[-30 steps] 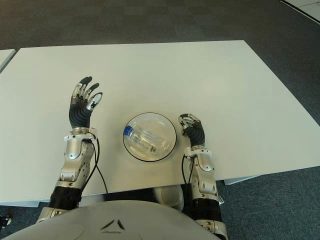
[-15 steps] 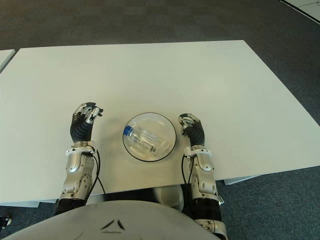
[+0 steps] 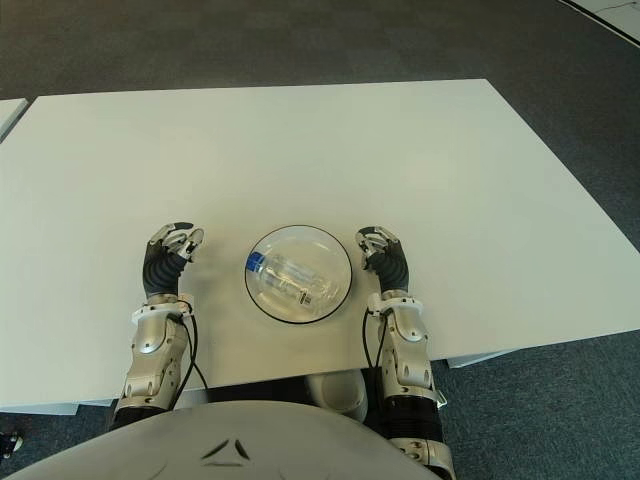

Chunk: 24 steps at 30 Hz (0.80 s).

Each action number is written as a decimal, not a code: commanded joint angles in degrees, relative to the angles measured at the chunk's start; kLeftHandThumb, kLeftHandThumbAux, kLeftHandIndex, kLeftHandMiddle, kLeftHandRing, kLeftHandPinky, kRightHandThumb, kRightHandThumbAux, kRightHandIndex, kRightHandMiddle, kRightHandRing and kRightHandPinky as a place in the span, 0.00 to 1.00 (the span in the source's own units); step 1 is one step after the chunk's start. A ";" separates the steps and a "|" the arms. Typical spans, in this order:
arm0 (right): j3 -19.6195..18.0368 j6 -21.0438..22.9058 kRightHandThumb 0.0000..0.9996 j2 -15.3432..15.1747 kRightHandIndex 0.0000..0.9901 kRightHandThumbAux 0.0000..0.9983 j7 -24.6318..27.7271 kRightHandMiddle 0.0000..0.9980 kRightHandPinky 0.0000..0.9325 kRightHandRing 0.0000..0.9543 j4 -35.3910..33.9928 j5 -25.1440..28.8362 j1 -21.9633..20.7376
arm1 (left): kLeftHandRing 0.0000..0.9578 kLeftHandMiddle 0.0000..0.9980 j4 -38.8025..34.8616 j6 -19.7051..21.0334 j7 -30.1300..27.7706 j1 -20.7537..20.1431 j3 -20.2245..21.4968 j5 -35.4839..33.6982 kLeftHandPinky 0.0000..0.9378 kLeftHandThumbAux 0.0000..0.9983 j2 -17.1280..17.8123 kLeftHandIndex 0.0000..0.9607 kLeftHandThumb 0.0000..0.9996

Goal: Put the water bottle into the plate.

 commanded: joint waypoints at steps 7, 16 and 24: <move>0.11 3.37 0.70 -0.02 0.44 0.73 -1.04 0.85 0.89 0.89 2.01 -0.66 0.96 | 0.90 0.84 3.44 -0.62 1.46 0.78 0.46 5.62 0.93 0.72 1.16 0.45 0.70; 0.30 3.85 0.70 -0.07 0.44 0.73 -1.22 0.85 0.89 0.89 1.90 -0.67 0.96 | 0.91 0.85 5.22 -2.64 1.60 0.44 0.79 6.99 0.93 0.72 1.54 0.45 0.70; 0.26 3.77 0.70 0.04 0.44 0.73 -0.75 0.86 0.90 0.89 2.22 -0.17 0.74 | 0.91 0.85 6.67 -4.49 0.22 -0.17 0.56 7.56 0.93 0.72 3.09 0.45 0.70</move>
